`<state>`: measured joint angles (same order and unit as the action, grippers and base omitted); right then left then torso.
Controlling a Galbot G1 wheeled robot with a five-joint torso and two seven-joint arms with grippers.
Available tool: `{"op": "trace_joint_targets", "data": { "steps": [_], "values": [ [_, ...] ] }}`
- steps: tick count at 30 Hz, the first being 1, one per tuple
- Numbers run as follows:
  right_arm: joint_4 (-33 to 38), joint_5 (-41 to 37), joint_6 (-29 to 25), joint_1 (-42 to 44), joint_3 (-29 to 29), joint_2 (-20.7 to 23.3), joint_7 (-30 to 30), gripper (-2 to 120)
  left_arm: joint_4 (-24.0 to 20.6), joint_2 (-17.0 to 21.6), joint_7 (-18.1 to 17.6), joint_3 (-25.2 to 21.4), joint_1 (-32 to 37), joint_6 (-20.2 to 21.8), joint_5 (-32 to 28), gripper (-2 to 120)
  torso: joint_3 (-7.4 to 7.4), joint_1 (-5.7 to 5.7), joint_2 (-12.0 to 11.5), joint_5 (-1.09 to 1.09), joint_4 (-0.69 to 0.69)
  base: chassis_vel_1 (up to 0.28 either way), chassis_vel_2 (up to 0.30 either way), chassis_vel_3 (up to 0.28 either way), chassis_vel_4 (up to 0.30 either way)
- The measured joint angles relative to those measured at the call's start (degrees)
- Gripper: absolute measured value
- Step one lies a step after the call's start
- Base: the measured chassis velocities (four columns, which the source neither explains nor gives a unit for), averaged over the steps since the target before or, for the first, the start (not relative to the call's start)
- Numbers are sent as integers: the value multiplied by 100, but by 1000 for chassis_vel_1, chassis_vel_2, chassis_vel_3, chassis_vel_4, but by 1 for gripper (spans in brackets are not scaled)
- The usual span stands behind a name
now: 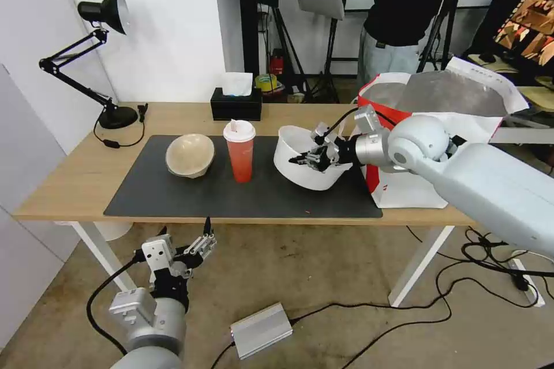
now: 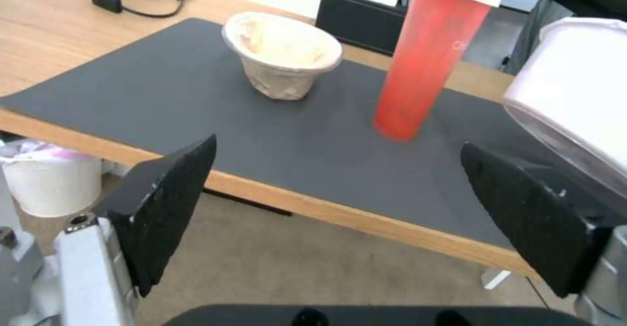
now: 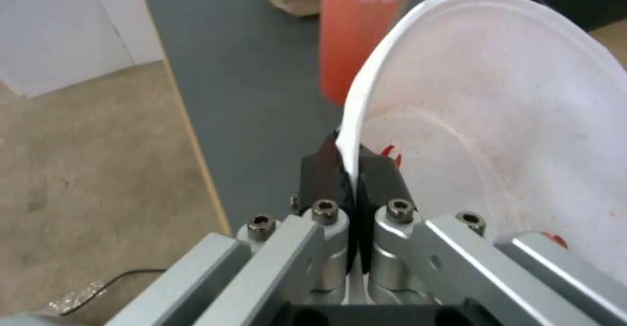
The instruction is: Pick up the trash from the table and place it into the takeout bag.
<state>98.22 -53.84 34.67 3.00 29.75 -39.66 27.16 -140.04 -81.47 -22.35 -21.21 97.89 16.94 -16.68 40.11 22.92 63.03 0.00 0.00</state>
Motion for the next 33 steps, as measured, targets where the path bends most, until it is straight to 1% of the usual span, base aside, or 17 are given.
{"op": "trace_joint_targets", "data": {
  "steps": [10,19,21,23,25,30,33],
  "values": [
    [759,-143,6,236,-213,521,-22,0,2,-3,-6,20,24,-6,17,100,0,0,0,0,0,0,0,0,0],
    [1170,-241,8,306,-285,848,-54,0,-14,4,-7,17,60,-8,23,100,0,0,0,0,0,0,0,0,0],
    [1403,-284,8,370,-365,998,-55,0,-26,16,-9,8,77,-12,22,100,0,0,0,0,0,0,0,0,0],
    [1403,-284,8,370,-365,998,-55,0,-26,16,-9,8,77,-12,22,100,0,0,0,0,0,0,0,0,0],
    [1598,-353,5,372,-486,1110,-111,0,-36,15,-11,9,115,-25,27,100,-1,0,0,-1,0,0,0,0,0],
    [1715,-425,1,359,-583,1226,-132,0,-45,13,-11,9,146,-37,42,100,-1,0,0,-1,0,0,0,0,0],
    [1852,-488,-3,378,-743,1326,-133,0,-52,8,-11,5,156,-51,75,100,-1,0,0,0,0,0,0,0,0]
  ]
}}
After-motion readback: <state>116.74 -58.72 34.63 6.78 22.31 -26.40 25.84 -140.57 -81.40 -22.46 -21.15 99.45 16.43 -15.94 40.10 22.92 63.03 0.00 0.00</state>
